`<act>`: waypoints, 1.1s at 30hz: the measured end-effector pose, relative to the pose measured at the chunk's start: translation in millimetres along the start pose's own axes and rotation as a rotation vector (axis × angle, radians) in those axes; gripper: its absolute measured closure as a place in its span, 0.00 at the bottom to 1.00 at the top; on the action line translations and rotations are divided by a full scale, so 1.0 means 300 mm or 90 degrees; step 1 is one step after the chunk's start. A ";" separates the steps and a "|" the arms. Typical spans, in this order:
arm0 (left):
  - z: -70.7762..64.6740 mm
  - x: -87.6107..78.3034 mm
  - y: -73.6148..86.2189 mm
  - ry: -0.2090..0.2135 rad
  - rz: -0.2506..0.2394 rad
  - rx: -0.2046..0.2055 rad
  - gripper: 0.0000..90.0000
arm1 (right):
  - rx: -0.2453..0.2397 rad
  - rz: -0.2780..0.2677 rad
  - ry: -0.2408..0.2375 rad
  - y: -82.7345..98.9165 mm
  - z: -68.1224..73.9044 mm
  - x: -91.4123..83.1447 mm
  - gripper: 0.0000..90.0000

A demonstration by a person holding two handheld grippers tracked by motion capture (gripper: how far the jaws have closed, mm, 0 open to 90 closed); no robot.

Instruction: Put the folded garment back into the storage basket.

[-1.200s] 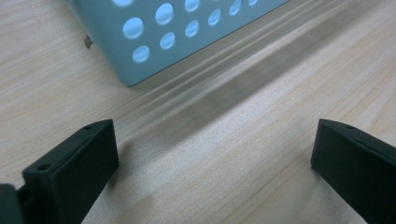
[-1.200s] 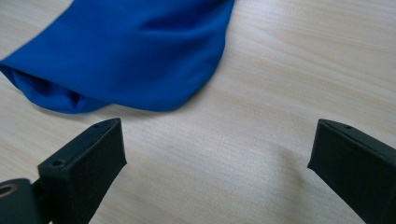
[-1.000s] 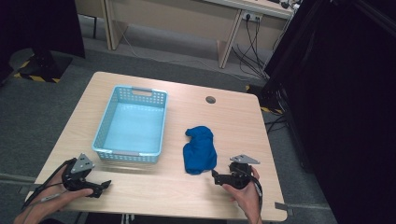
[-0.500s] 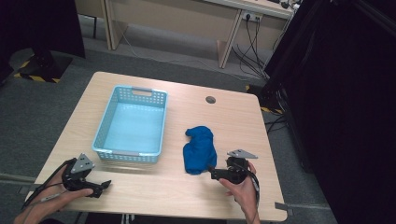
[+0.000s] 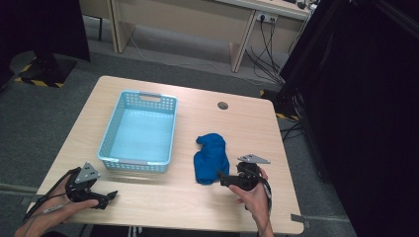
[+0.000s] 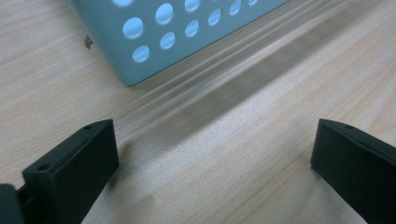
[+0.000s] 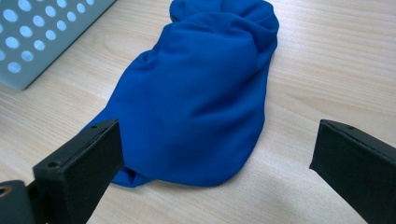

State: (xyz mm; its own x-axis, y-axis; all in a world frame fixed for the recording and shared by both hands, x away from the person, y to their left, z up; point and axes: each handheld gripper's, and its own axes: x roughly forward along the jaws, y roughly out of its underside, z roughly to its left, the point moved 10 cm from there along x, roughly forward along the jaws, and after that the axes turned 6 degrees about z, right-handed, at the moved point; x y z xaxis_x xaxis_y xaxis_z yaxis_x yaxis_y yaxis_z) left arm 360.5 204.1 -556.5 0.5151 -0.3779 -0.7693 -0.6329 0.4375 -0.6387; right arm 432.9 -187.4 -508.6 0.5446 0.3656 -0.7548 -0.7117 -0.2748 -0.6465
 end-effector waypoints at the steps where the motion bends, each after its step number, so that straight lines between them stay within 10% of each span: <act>1: 0.000 0.000 0.000 0.000 0.000 0.000 0.00 | 0.001 0.001 -0.001 -0.002 0.002 0.002 0.03; 33: 0.000 0.000 0.000 0.000 0.000 0.000 0.00 | 0.011 0.002 -0.008 -0.119 0.044 0.080 0.03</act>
State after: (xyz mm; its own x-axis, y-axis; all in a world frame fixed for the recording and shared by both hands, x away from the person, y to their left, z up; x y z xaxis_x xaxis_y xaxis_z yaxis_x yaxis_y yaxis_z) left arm 360.5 204.1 -556.4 0.5149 -0.3781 -0.7694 -0.6330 0.4375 -0.6387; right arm 465.5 -157.1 -502.4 0.5364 0.3757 -0.7557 -0.7214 -0.2606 -0.6416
